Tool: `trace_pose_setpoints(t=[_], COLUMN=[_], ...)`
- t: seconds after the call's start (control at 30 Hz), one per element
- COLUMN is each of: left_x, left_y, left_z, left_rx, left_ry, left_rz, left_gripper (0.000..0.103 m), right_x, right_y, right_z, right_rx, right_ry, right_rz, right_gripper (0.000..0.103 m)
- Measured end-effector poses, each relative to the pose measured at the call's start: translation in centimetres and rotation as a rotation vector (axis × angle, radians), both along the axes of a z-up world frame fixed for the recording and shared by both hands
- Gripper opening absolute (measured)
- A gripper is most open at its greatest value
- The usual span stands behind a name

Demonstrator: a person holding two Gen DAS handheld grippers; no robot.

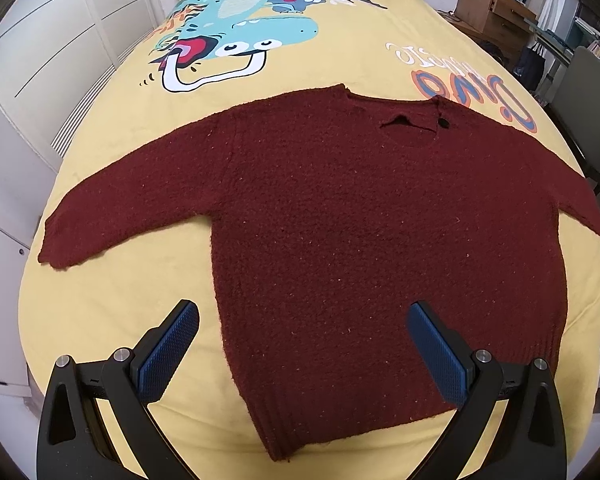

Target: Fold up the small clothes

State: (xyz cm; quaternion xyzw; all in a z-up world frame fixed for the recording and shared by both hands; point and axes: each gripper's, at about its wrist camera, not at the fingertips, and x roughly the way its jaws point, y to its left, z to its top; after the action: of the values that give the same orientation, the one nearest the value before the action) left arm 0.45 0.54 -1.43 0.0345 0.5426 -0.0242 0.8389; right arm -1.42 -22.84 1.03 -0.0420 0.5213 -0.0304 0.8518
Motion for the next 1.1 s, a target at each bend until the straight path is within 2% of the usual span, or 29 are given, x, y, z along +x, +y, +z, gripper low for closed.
trace_pose_setpoints(t=[1.1], left_x=[-0.19], left_y=[0.23], left_z=[-0.63], left_rx=[0.006], left_ry=[0.015], left_rz=[0.003], left_gripper=[0.102], right_x=[-0.22], right_y=[0.21], right_z=[-0.72], right_rx=[0.004], right_ry=[0.018], right_rz=[0.001], right_gripper=[0.103])
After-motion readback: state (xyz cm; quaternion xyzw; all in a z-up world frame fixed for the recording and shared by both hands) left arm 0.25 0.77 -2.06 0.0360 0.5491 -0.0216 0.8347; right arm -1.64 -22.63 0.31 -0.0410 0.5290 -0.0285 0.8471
